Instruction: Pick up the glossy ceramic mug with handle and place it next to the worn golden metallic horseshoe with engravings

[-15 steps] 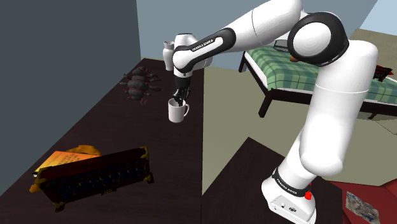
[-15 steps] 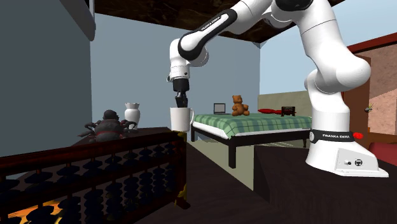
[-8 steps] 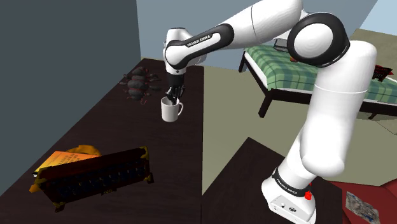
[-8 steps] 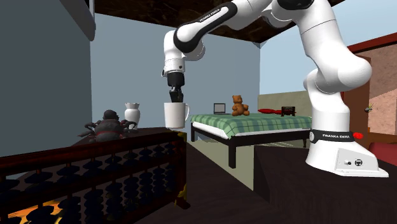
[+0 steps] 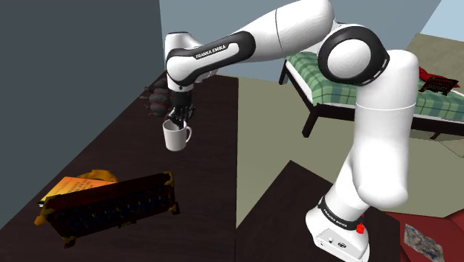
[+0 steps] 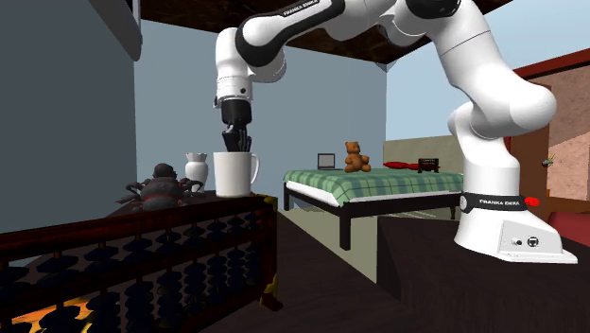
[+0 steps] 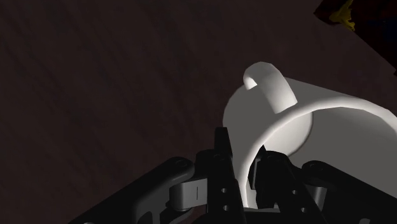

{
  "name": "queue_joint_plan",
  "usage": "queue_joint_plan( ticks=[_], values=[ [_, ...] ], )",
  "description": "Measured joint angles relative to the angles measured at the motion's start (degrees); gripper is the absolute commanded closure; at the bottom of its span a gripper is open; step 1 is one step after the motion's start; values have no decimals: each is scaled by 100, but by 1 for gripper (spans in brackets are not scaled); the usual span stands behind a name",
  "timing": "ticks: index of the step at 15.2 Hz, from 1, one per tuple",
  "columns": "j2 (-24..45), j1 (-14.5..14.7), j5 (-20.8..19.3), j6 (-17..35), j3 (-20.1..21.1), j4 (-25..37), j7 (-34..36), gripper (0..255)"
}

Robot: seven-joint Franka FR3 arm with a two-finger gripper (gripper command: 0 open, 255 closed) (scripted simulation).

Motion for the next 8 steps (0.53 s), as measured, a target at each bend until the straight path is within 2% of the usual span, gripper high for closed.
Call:
queue_joint_plan(
  ticks=[8],
  values=[
    [1077, 618, -107, -555, 206, 1683, 850, 255]
  ],
)
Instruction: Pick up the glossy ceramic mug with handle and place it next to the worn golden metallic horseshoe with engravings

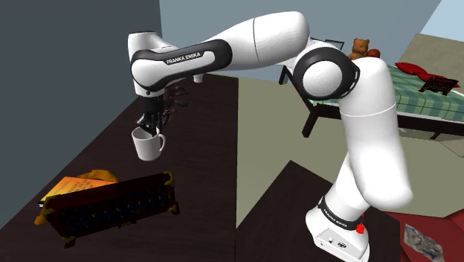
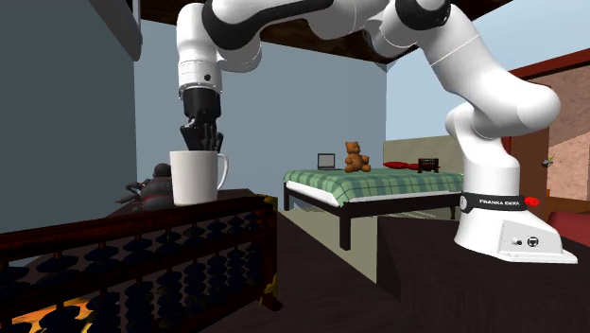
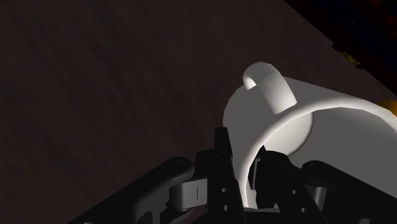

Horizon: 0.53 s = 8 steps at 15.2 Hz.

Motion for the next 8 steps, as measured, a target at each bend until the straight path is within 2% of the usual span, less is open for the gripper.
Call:
queue_joint_plan(
  ticks=[4, 5, 7, 8],
  values=[
    [741, 334, -69, -463, 62, 1226, 388, 255],
    [970, 412, -86, -622, 72, 1621, 469, 255],
    [1711, 591, -129, -1157, 80, 2914, 632, 255],
    [1845, 657, -136, -1213, 87, 3100, 697, 255]
  ],
)
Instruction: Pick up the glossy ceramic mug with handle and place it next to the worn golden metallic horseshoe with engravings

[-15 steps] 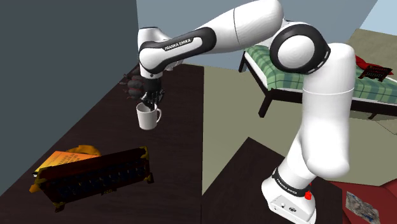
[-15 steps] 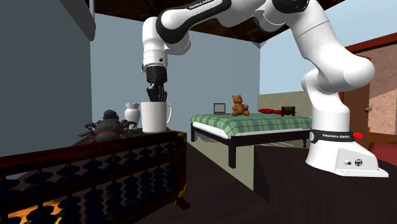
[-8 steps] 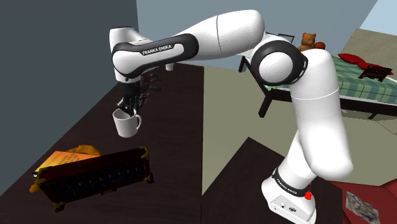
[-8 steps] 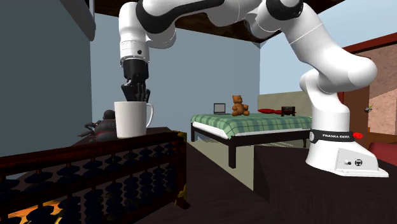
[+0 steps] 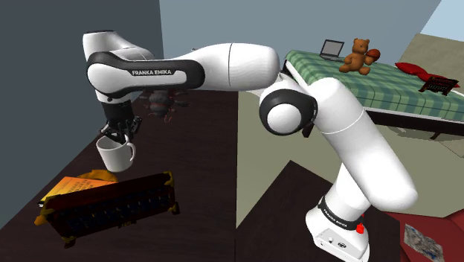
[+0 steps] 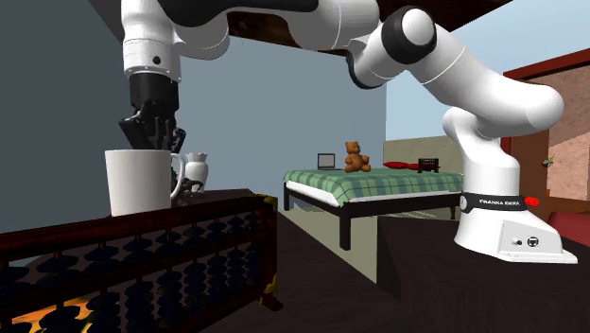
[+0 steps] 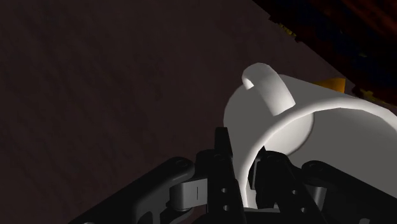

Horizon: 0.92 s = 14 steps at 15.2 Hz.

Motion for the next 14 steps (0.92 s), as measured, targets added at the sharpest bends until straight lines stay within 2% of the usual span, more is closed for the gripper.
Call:
queue_joint_plan(
  ticks=[2, 14],
  values=[
    [132, 37, -6, 16, 1, 119, 31, 255],
    [224, 23, -5, 866, -5, -639, -2, 255]
  ],
)
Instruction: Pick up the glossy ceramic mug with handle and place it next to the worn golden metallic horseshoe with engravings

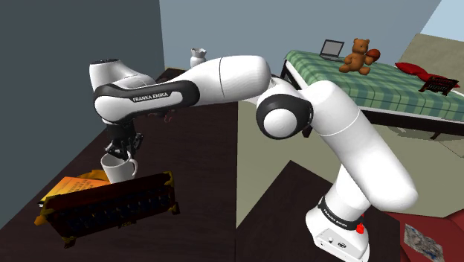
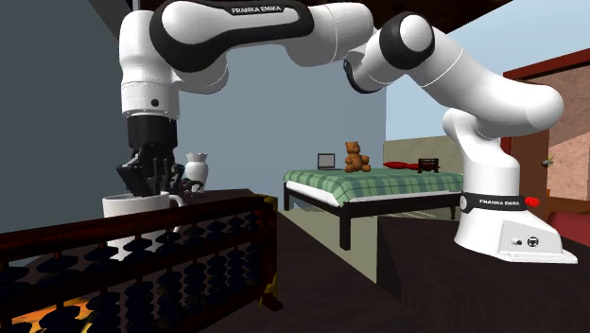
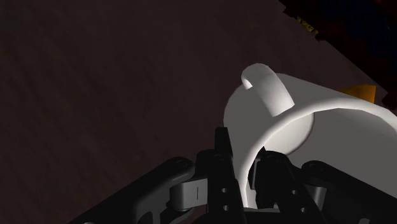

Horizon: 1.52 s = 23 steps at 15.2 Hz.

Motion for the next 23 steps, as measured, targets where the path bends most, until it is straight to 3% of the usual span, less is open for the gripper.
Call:
queue_joint_plan(
  ticks=[15, 23],
  values=[
    [552, 13, -11, 733, -15, -183, -37, 255],
    [625, 12, -12, 824, -16, -199, -46, 255]
  ],
)
